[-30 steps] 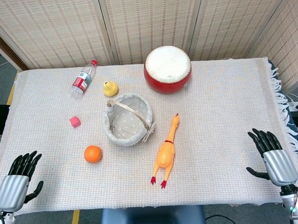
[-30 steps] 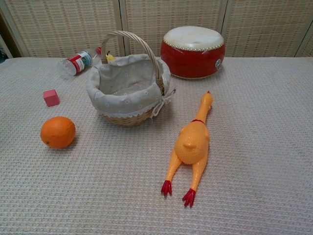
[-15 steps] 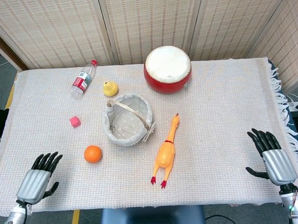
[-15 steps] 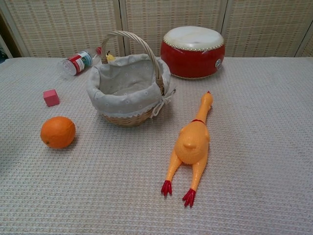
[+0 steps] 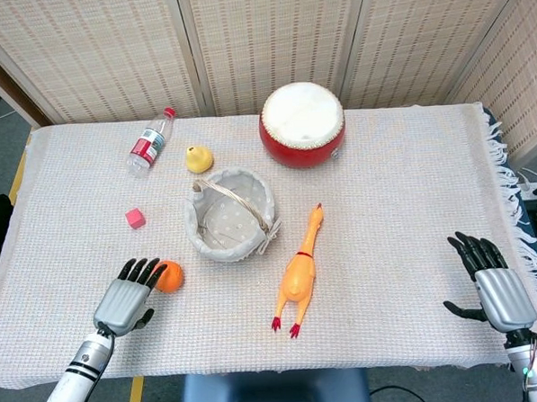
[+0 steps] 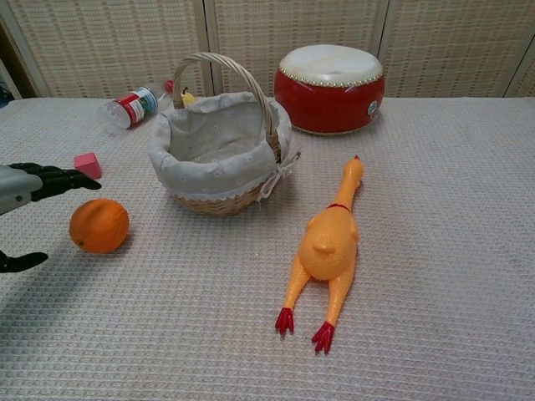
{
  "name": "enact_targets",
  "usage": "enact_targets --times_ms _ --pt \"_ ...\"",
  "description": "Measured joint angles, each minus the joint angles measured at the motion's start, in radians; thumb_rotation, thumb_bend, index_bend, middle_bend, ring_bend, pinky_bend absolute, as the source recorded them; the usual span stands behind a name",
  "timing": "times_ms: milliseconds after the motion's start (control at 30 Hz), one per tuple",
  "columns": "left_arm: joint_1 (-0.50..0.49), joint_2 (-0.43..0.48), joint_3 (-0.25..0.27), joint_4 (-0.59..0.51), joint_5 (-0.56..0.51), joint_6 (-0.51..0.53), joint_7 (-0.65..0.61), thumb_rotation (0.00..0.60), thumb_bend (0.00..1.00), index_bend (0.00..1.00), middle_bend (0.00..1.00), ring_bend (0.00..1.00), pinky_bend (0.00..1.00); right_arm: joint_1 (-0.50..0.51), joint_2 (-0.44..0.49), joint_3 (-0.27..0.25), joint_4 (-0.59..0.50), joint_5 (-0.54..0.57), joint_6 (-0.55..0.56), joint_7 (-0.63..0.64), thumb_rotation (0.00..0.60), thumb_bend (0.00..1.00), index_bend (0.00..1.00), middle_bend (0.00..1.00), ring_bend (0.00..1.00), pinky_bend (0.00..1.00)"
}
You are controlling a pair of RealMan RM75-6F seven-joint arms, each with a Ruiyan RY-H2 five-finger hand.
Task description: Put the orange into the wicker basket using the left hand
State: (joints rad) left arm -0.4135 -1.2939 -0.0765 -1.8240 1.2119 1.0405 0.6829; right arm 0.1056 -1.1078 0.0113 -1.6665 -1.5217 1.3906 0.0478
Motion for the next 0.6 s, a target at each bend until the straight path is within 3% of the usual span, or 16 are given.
enact_targets --times_ms 600 --pt "-0.162 -0.151 -0.028 0.139 -0.197 -0.057 0.125 0.6 0.35 0.0 0.0 0.0 0.07 0.003 0.009 0.01 -0.008 0.03 -0.016 0.025 0.6 0.04 0.0 0.0 0.0 0.0"
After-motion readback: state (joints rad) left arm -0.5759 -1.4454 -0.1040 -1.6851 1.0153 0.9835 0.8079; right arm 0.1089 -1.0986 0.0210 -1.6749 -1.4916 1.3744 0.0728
